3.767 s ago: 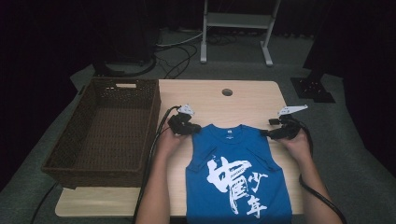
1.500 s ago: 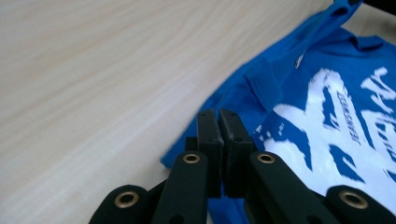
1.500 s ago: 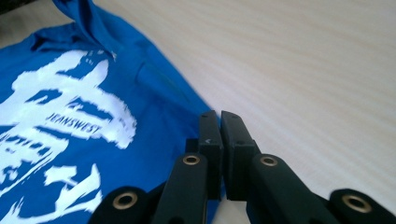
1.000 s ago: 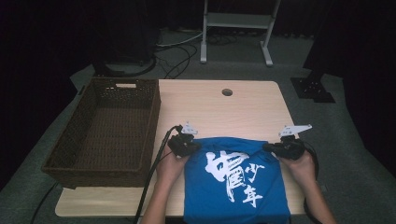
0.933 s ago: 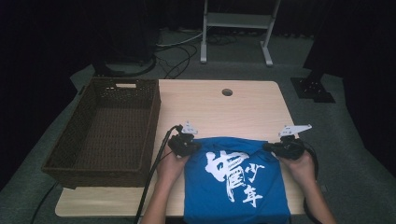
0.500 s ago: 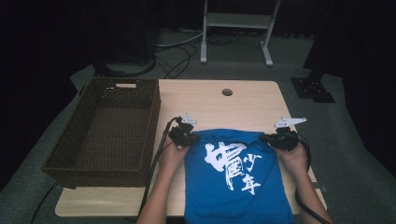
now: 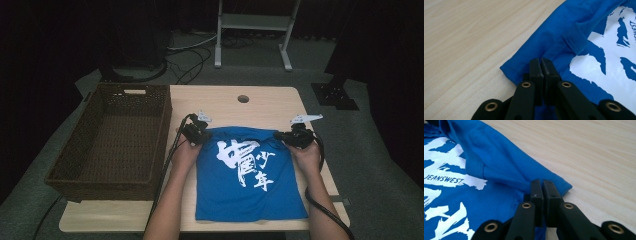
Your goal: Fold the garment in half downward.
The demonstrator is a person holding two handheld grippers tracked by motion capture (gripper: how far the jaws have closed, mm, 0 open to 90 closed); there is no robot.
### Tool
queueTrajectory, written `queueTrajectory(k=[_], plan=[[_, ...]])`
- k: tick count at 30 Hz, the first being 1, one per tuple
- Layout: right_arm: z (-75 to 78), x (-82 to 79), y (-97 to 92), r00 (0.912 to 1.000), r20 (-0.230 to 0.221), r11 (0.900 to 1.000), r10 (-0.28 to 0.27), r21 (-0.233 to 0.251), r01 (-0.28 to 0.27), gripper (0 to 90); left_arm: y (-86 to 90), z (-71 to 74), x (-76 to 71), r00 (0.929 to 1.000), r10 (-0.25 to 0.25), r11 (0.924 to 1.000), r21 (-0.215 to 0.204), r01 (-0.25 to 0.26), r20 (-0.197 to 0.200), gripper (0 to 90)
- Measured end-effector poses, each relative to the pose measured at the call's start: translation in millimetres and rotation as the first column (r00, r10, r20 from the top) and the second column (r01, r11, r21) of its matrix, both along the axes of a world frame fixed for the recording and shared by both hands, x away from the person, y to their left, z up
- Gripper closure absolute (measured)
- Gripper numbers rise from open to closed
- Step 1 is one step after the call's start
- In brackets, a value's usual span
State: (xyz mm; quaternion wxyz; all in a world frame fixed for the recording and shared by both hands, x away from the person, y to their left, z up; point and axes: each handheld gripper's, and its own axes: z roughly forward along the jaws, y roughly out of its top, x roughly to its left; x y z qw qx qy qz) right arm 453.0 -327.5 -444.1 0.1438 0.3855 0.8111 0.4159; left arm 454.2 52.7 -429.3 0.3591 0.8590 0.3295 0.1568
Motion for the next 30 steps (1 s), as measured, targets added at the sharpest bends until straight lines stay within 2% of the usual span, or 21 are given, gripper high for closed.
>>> queueTrajectory(k=[2,7,12,19,23,30], plan=[[0.3,-1.3,0.2,1.0000,0.003,1.0000,-0.001,-0.004,0.001,87.4,0.7,-0.3,-2.4,0.9999,-0.002,1.0000,-0.002,0.002,0.011,88.0],[3.7,-8.0,3.1,0.9996,0.030,0.9991,-0.001,-0.042,0.002,87.5,6.5,3.7,-10.2,0.9993,-0.004,0.9988,-0.049,0.006,0.038,88.0],[7.3,-16.4,0.2,0.9988,0.047,0.9996,0.008,-0.027,-0.006,87.5,7.8,9.3,-18.5,0.9984,-0.015,0.9971,-0.073,0.019,0.055,88.0],[12.5,-26.2,0.1,0.9979,0.063,0.9997,0.017,-0.019,-0.015,87.5,12.2,11.5,-26.8,0.9990,-0.013,0.9942,-0.106,0.018,0.042,88.0],[13.8,-35.2,0.4,0.9972,0.070,0.9989,0.028,-0.040,-0.025,87.5,14.5,12.3,-32.4,0.9995,-0.010,0.9930,-0.118,0.014,0.031,88.0],[16.8,-50.1,-3.9,0.9968,0.073,0.9987,0.034,-0.040,-0.031,87.5,14.0,15.7,-48.9,0.9994,-0.016,0.9923,-0.122,0.020,0.031,88.0]])
